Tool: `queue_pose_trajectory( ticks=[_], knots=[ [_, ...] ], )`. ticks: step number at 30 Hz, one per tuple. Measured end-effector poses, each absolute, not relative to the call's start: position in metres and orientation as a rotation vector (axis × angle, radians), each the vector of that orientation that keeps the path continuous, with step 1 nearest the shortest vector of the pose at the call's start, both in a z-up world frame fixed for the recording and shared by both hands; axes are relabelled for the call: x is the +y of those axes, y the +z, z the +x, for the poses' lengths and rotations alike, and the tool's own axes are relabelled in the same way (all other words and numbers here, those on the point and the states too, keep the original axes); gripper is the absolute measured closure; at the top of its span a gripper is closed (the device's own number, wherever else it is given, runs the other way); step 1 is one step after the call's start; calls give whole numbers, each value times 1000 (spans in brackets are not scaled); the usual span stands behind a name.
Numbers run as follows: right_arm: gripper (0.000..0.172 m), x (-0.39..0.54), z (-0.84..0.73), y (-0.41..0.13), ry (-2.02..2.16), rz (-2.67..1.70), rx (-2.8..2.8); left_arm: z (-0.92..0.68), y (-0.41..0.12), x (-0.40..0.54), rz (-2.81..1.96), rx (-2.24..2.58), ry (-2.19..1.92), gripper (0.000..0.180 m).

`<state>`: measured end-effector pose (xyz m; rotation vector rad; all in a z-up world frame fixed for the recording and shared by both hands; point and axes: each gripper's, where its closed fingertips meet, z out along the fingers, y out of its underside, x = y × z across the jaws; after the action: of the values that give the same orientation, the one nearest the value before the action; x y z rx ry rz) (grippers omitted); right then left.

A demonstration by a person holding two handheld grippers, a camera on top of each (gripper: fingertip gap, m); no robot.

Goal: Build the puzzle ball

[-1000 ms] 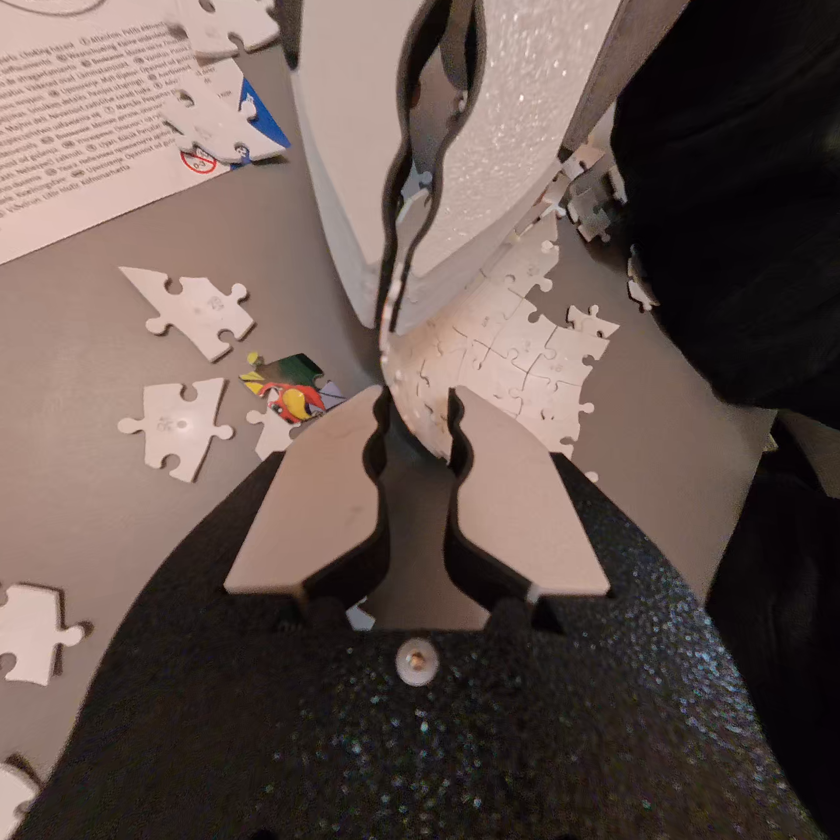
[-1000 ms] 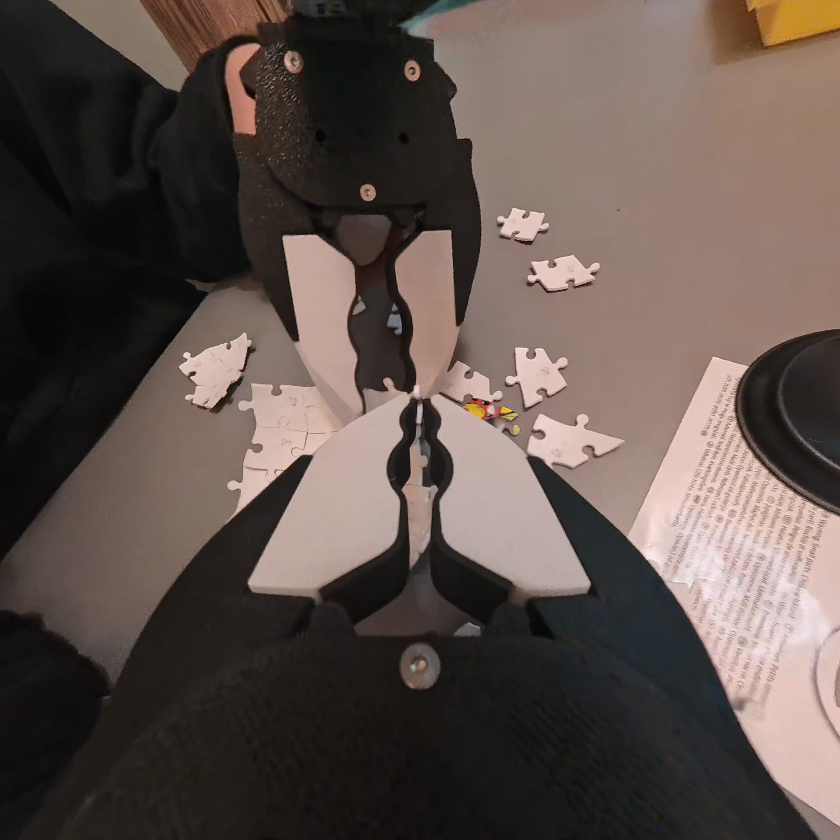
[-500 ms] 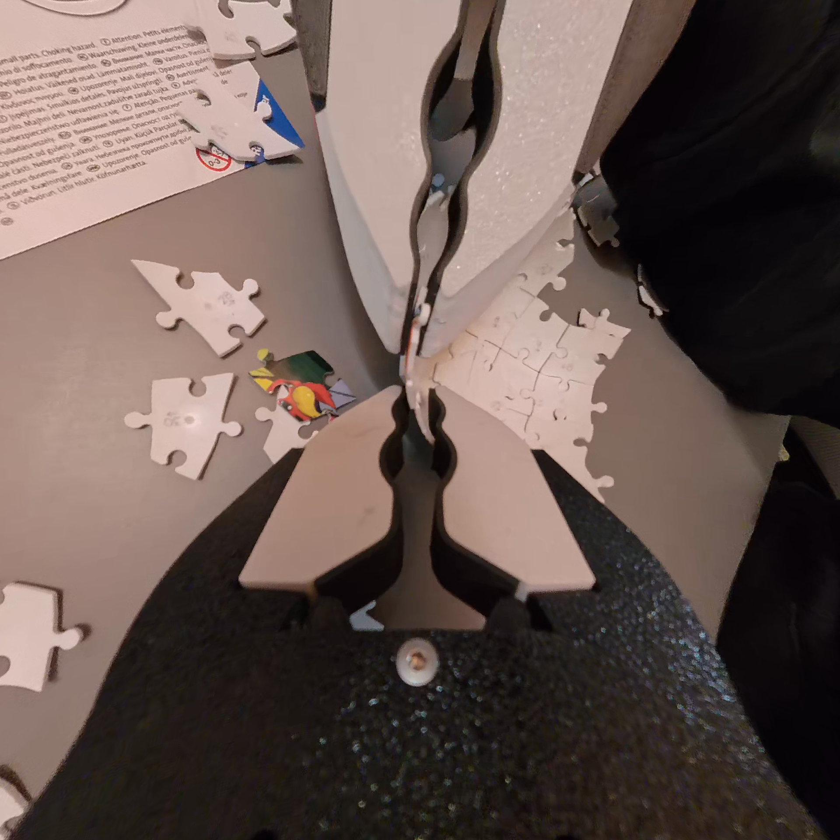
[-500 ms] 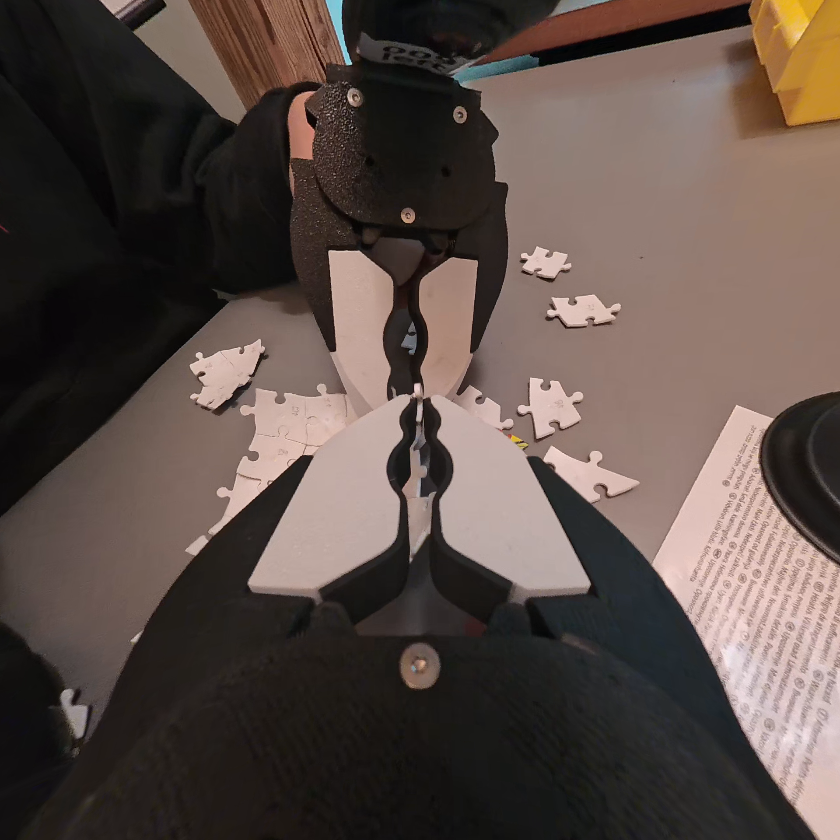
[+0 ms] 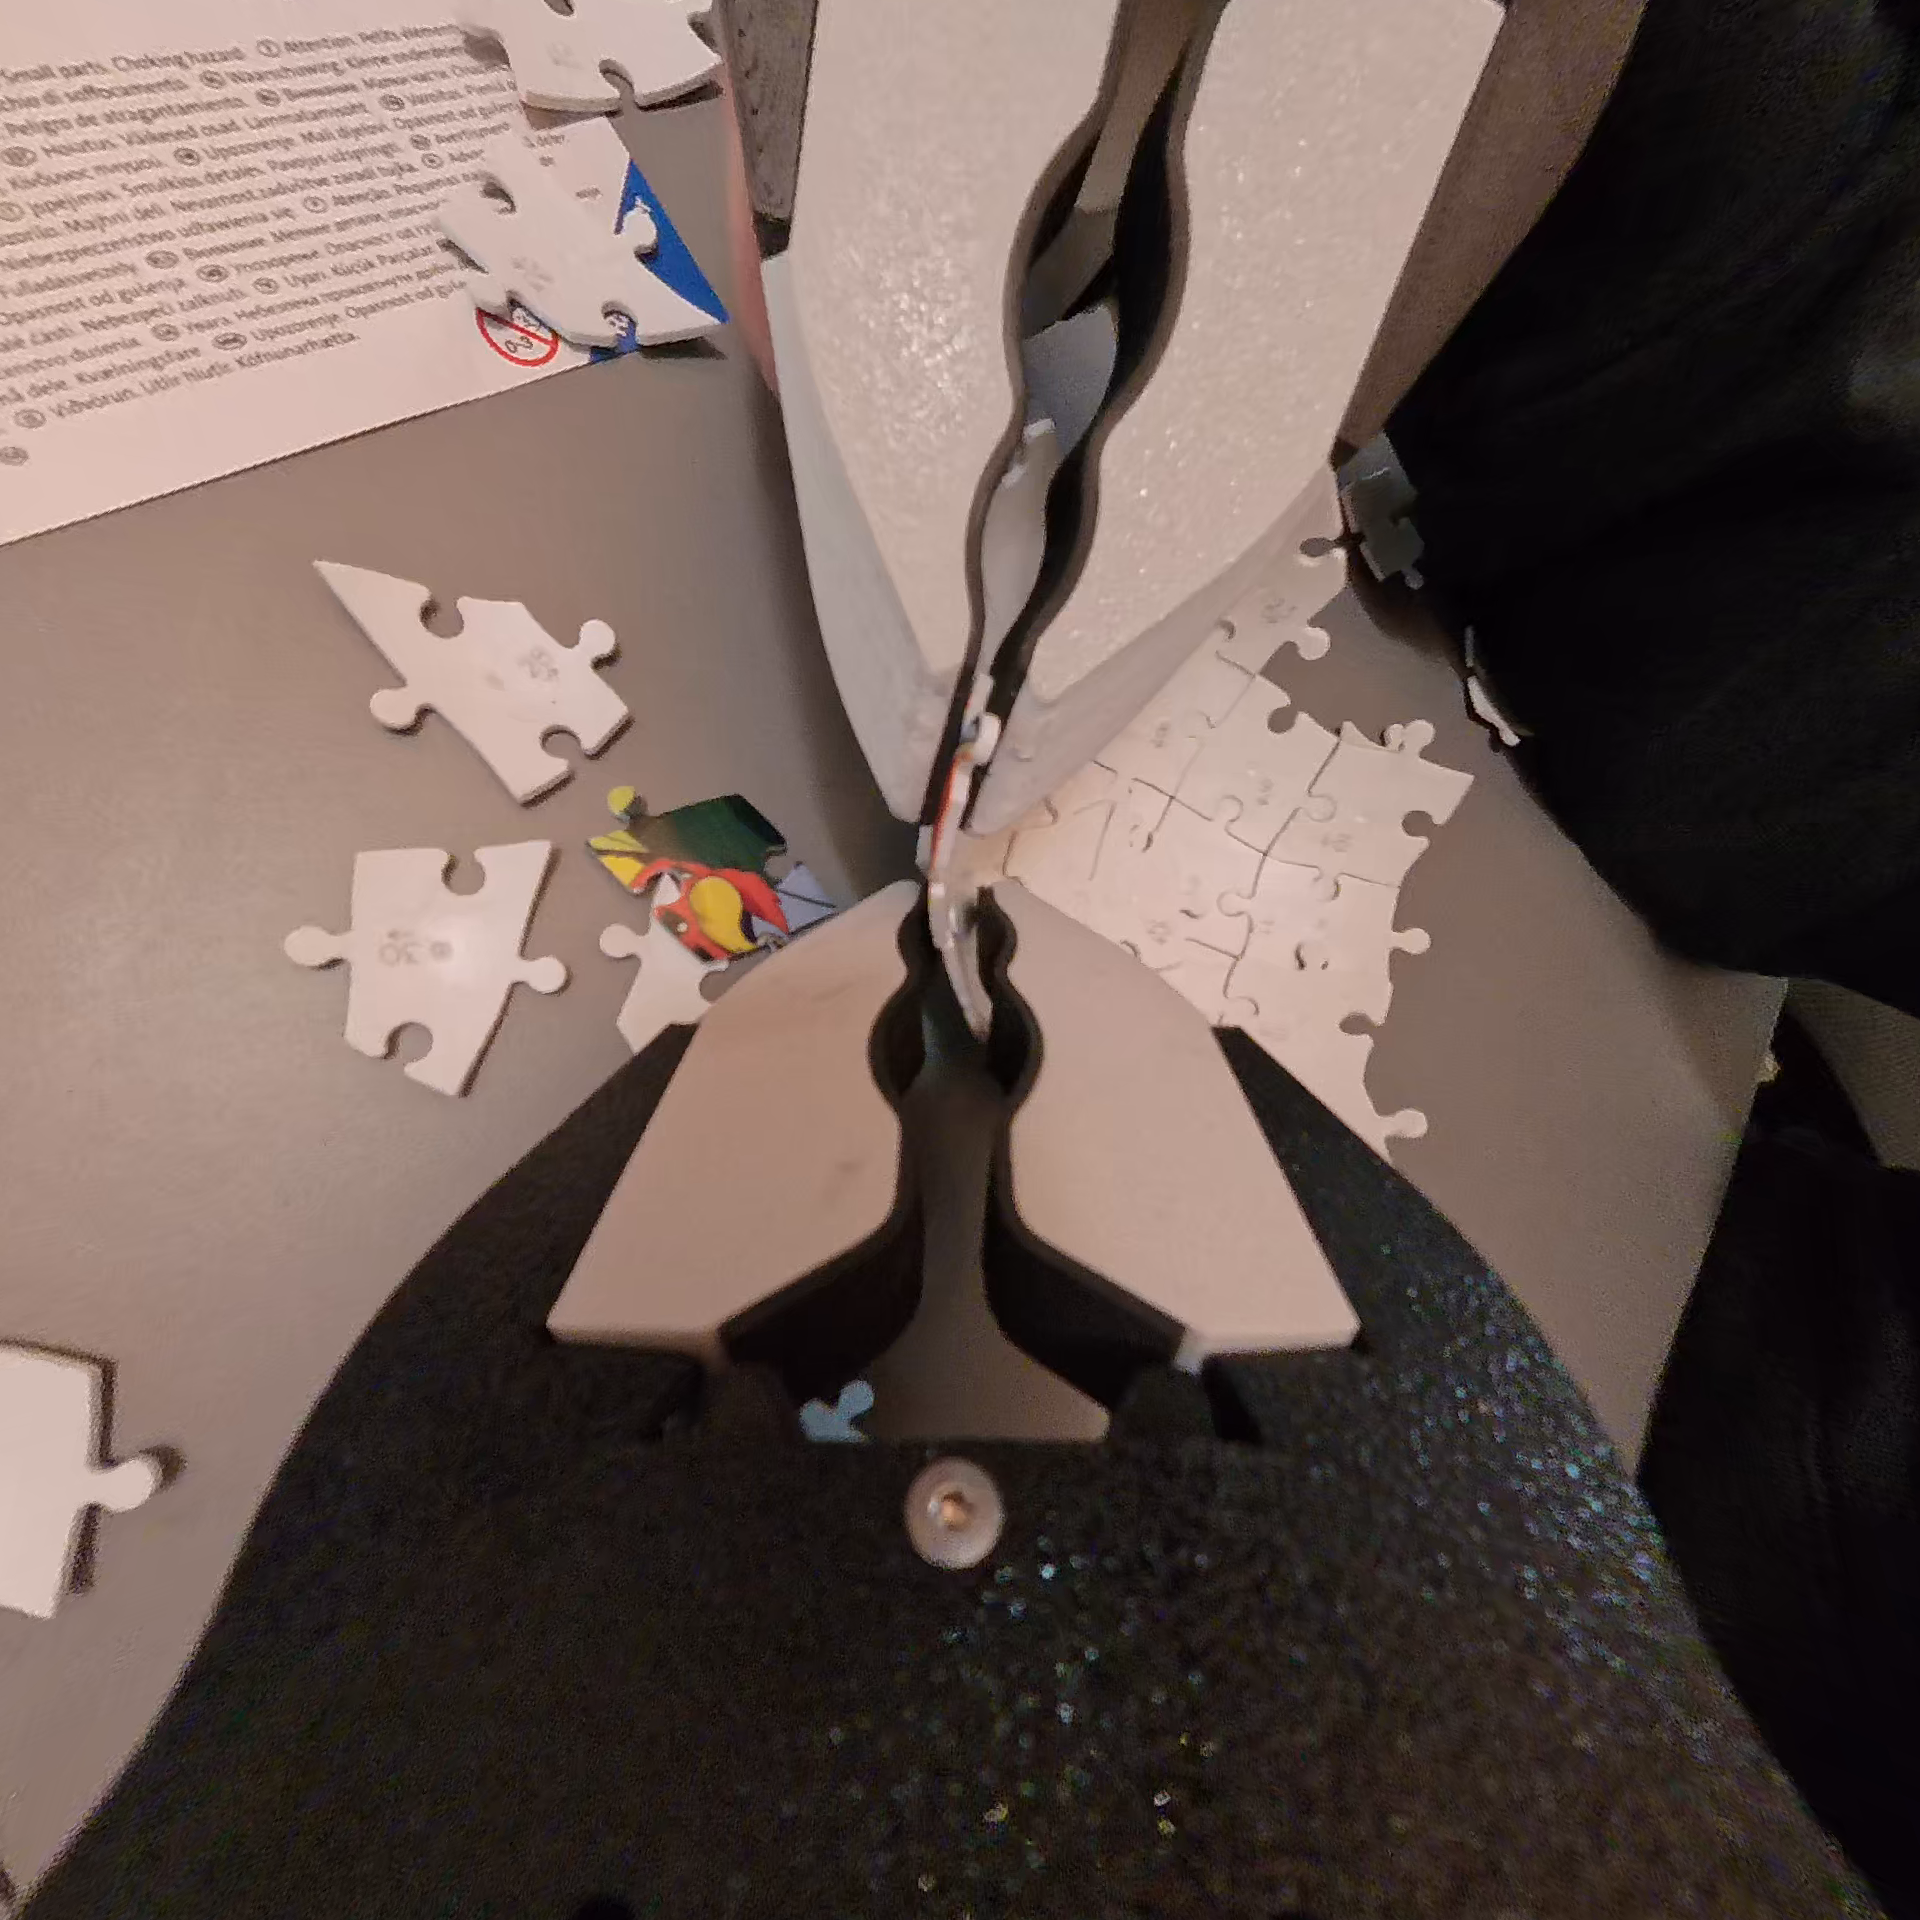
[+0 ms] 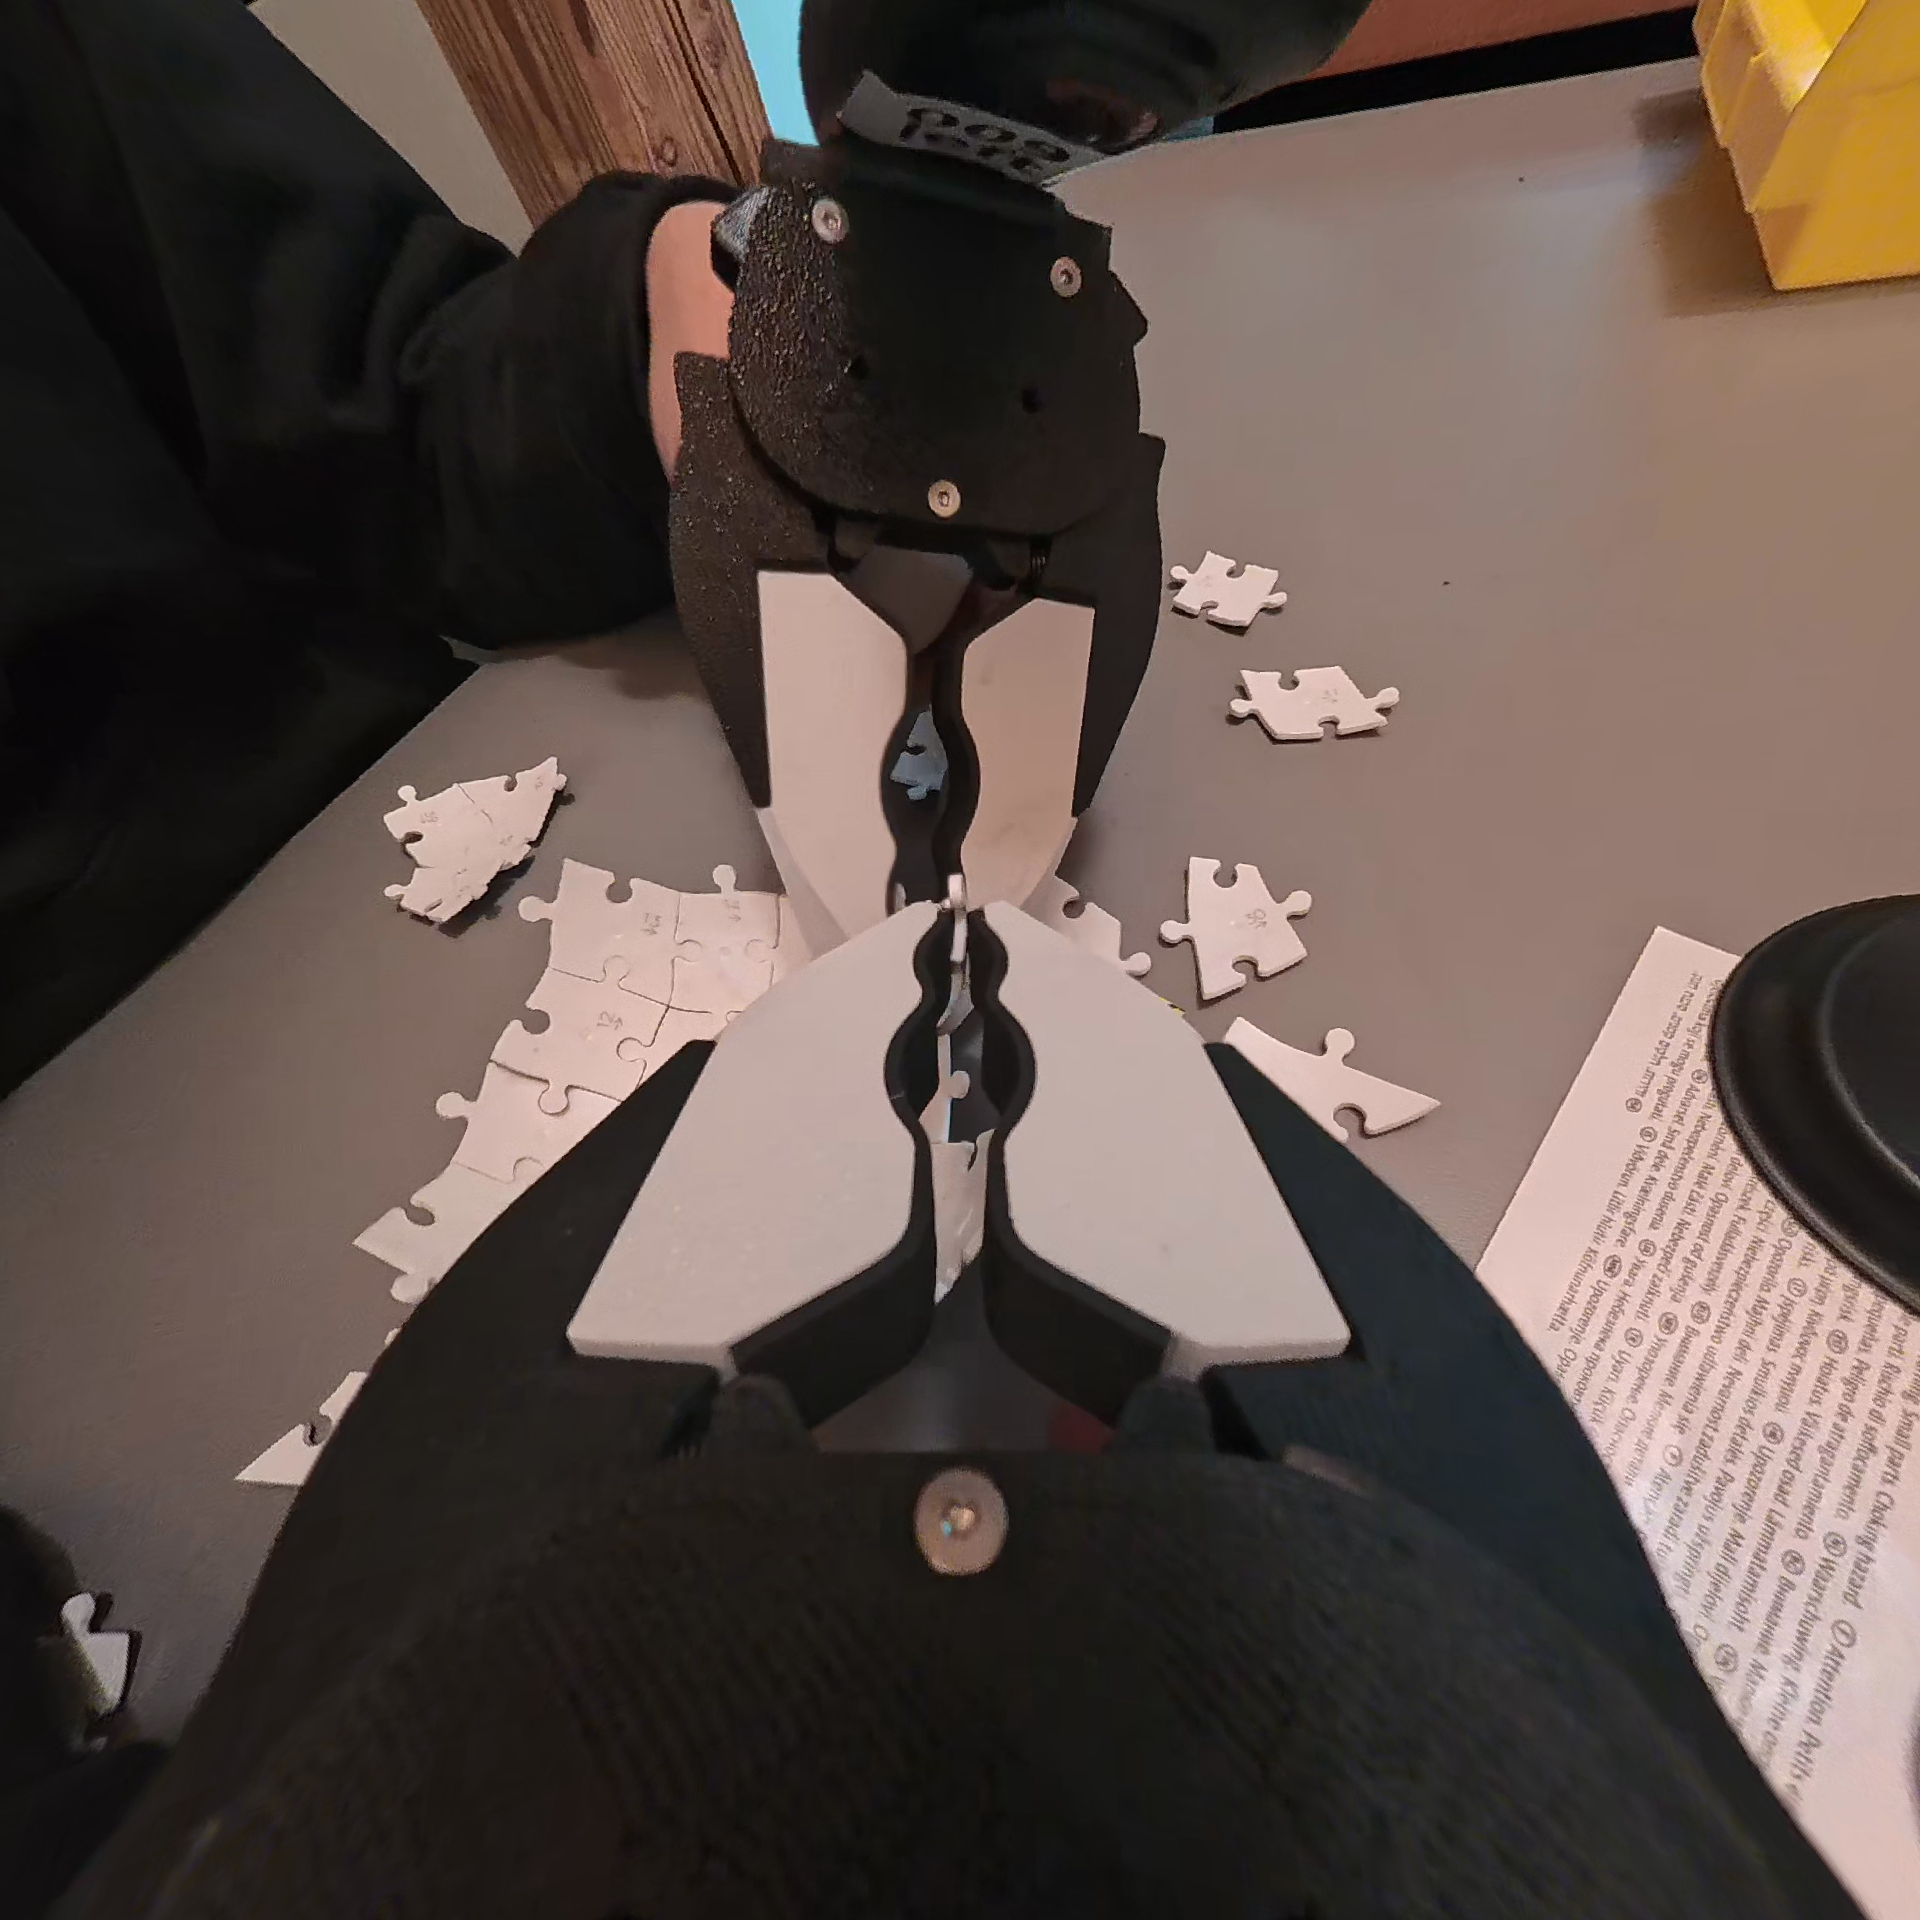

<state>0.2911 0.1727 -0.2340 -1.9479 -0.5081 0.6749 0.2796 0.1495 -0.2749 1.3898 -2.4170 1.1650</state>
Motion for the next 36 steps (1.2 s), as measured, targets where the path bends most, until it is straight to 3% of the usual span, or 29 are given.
queue_pose_trajectory(
  ticks=[3,6,8,11,15,21,36],
  knots=[
    [169,172,294,-231,709,-1963,-449,281,-273,148,1411,-2384,1186,177],
    [147,174,307,-223,748,-1975,-273,282,-273,148,1419,-2383,1185,177],
    [148,171,317,-222,756,-1998,-176,282,-272,148,1419,-2390,1186,177],
    [130,164,324,-226,766,-2055,-88,282,-272,148,1413,-2402,1189,177],
    [138,159,319,-226,852,-2093,-22,282,-272,148,1411,-2421,1183,177],
    [167,149,309,-248,832,-2307,-61,282,-272,148,1419,-2437,1169,177],
    [170,151,308,-242,689,-2426,-23,285,-273,153,1478,-2402,1167,175]
  ],
)
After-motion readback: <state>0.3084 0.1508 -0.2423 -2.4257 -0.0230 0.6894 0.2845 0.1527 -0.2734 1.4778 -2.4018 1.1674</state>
